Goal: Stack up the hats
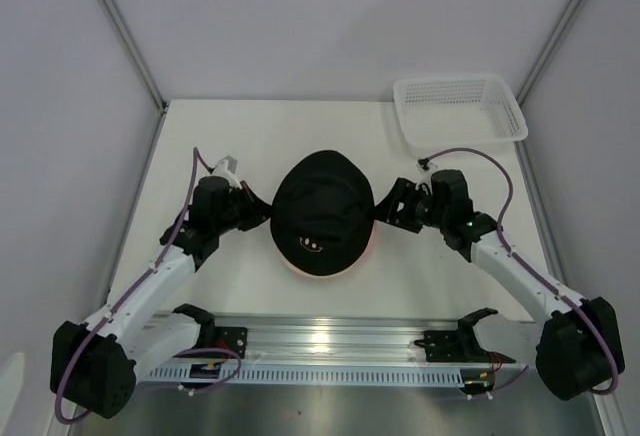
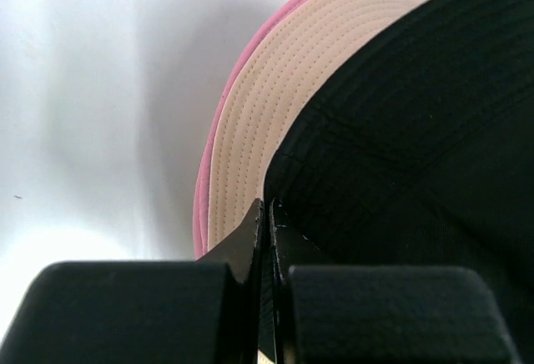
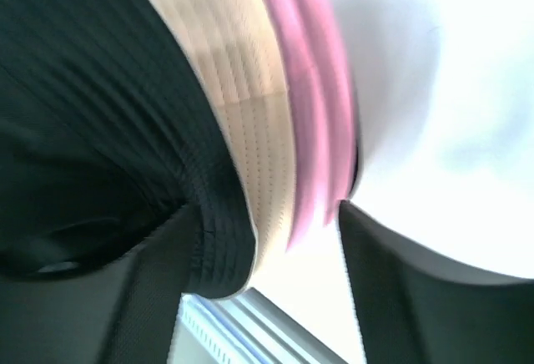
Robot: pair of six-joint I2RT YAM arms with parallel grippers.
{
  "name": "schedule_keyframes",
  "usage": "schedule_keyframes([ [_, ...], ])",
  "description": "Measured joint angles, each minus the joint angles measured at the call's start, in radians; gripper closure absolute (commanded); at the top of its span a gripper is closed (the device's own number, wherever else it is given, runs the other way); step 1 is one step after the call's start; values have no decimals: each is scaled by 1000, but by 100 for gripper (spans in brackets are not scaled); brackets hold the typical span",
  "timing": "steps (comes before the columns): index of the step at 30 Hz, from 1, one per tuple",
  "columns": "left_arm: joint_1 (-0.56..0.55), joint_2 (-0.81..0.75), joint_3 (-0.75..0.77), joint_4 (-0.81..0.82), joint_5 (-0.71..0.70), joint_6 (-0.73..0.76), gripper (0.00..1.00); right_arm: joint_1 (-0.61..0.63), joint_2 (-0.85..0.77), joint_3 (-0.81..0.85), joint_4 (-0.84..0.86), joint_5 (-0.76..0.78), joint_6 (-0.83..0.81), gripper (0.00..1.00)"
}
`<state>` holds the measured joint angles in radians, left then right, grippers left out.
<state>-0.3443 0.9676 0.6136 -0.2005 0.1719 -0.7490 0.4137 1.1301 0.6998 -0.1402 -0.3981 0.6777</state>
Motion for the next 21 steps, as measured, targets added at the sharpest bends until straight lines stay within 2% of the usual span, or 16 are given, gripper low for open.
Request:
schedule_keyframes([
  [1,0,-1,27,-32,-7,23,99,-19,-20,12,-42,3,-16,22],
  [3,0,-1,83,-86,-16,64,99,-65,-58,50,-93,8,-41,20],
  [7,1,13,179,-144,-24,122,99,-142,-81,158,-78,-13,-71,18],
  [10,1,44,220,-161,-30,141,99,-163,-33,203,17,-45,-77,17],
  [15,1,138,266,-179,-29,156,99,-161,143,183,229,-127,-34,17],
  [21,1,242,316,-192,-13,167,99,-150,293,151,365,-196,25,19],
])
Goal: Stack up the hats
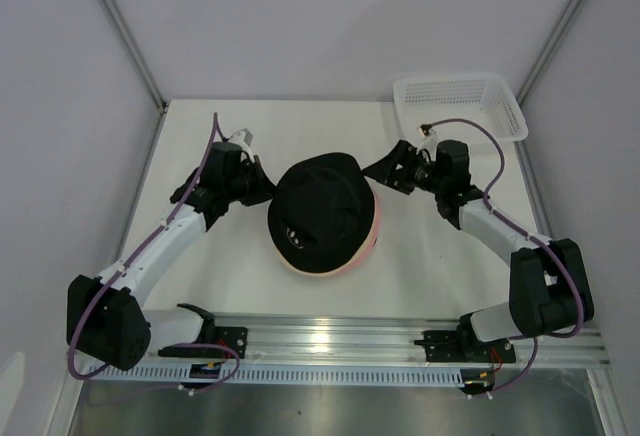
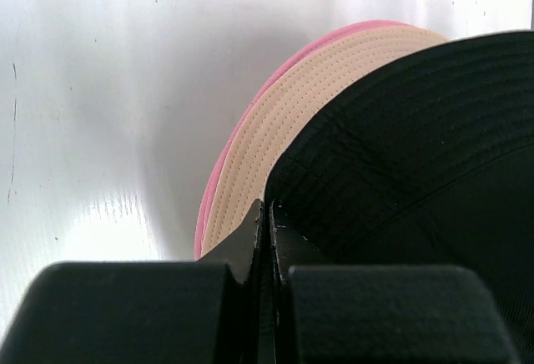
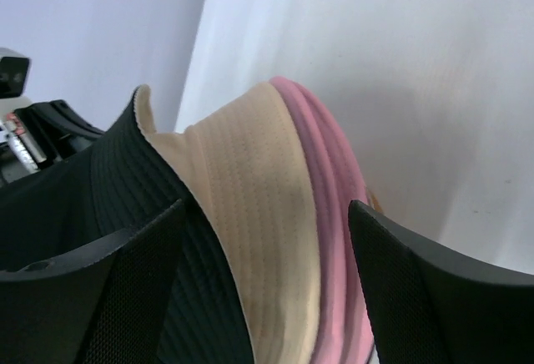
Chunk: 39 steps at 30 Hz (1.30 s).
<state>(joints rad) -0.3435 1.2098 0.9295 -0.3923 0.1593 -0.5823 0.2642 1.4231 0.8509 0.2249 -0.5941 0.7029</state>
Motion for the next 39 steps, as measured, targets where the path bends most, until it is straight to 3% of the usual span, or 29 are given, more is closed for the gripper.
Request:
schedule_keyframes([
  [7,0,61,63,-17,10,27,99,21,-13,-109,202,-15,132,20],
  [17,0,109,131,-44,19,65,99,19,-155,-137,258,68,161,22],
  [21,0,126,148,-45,29,71,99,47,-144,-134,296,78,164,32],
  [26,0,146,174,-55,35,79,99,102,-71,-118,311,84,167,37],
  [29,0,154,181,-54,38,79,99,116,-42,-118,311,84,171,55],
  [33,0,162,185,-52,39,79,99,119,-39,-111,303,91,160,100],
  [39,0,174,185,-49,26,76,99,129,-39,-103,235,150,117,100],
])
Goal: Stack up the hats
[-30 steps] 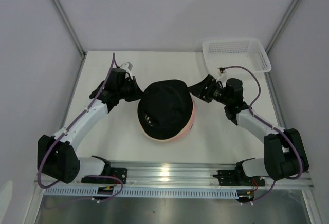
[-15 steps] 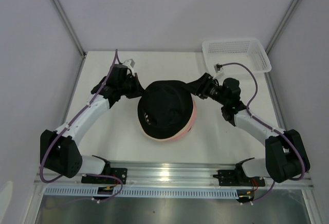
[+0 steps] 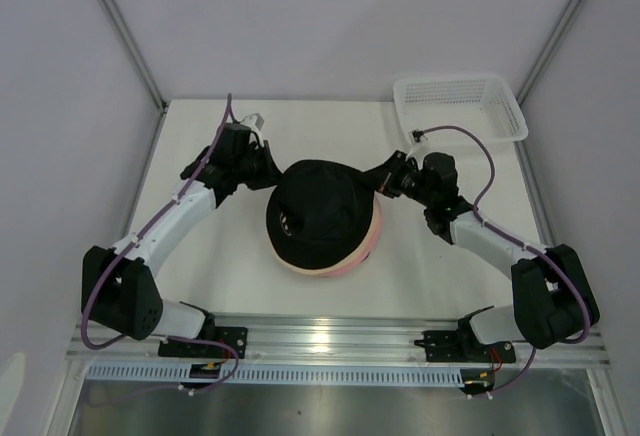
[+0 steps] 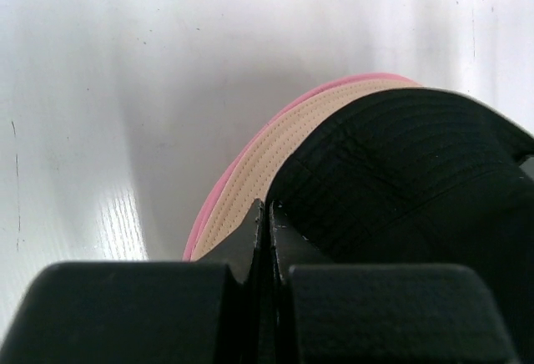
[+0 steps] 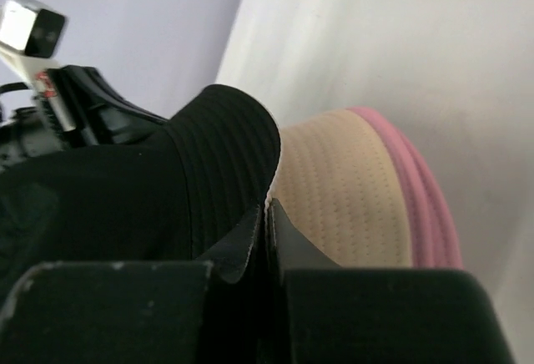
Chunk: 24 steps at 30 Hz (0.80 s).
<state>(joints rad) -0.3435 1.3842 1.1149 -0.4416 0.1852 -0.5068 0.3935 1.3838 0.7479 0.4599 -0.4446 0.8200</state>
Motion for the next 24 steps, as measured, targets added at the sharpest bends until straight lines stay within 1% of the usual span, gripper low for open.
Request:
schedule_keyframes([
  [5,-7,-2,-36,45,-29,-27,99,13,0,-45,-42,62,-63,100],
  [9,-21,-13,-126,109,-35,-55,99,43,-3,-90,-47,109,-107,99],
  [10,-22,-19,-147,120,-36,-61,94,49,-3,-92,-58,119,-119,90],
  [11,-22,-28,-162,123,-39,-64,90,52,-5,-90,-71,126,-126,71],
  [12,-23,-39,-172,121,-52,-66,85,55,-11,-82,-99,136,-138,42],
  [13,-22,-56,-179,111,-71,-64,68,55,-20,-72,-140,151,-153,32],
  [14,-20,-76,-181,98,-90,-55,60,54,-32,-60,-190,167,-178,15],
  [15,-18,-103,-183,78,-112,-51,52,54,-46,-46,-241,180,-193,7],
  [16,-16,-136,-183,64,-134,-47,33,49,-65,-23,-302,203,-215,1],
  [19,-13,-245,-165,23,-188,-26,15,47,-134,90,-475,257,-283,0],
  [21,-13,-309,-119,-14,-221,-6,1,38,-176,191,-570,286,-325,1],
  [24,-13,-387,-41,-55,-274,13,0,13,-235,328,-670,332,-369,1],
])
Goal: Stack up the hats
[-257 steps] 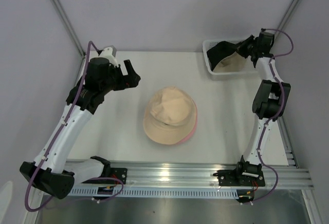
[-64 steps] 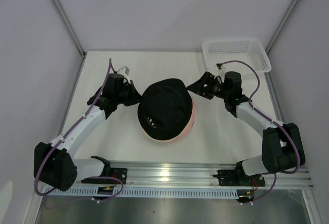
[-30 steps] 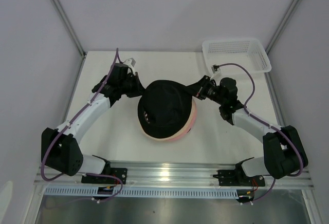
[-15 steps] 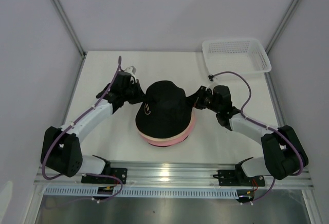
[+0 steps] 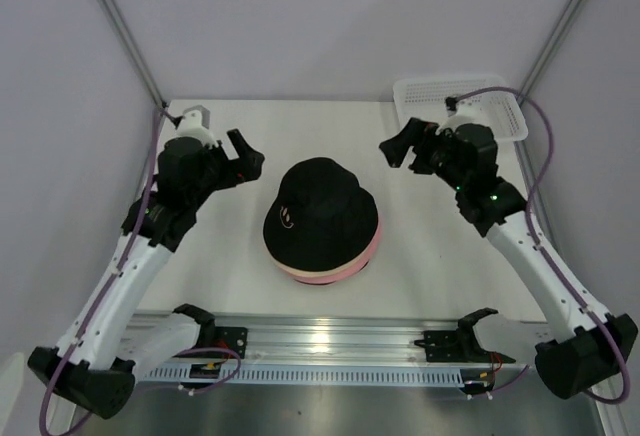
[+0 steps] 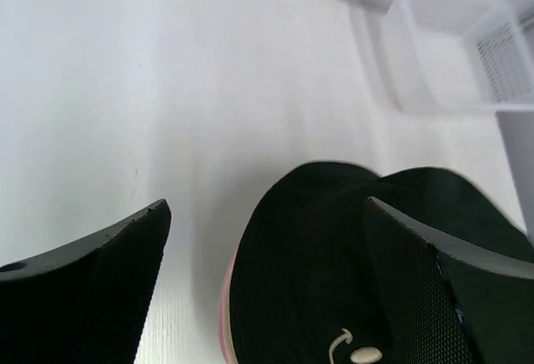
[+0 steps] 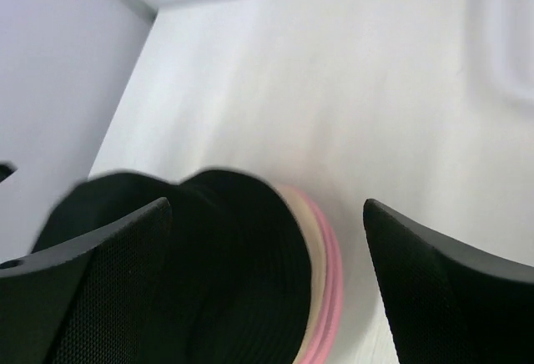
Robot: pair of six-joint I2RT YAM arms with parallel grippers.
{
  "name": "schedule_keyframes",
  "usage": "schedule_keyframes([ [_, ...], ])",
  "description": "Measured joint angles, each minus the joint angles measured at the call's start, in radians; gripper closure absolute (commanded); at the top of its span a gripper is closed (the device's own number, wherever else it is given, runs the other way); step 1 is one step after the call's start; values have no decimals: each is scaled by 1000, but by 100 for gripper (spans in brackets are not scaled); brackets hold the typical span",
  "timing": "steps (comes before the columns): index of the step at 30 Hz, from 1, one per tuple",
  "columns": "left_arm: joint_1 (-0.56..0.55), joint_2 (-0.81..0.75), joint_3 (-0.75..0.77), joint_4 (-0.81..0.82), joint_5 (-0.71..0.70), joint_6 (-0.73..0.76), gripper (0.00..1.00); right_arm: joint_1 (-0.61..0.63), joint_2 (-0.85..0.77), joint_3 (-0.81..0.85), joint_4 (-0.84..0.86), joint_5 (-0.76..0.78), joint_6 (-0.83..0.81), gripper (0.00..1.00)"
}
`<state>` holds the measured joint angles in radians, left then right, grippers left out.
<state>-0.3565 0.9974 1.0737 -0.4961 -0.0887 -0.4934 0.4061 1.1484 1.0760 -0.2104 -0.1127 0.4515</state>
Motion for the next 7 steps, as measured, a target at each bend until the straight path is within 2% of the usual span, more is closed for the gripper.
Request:
schedule_keyframes([
  [7,0,-213,147,-173,-38,109,1,-58,-156,153,-237,132,-55,0],
])
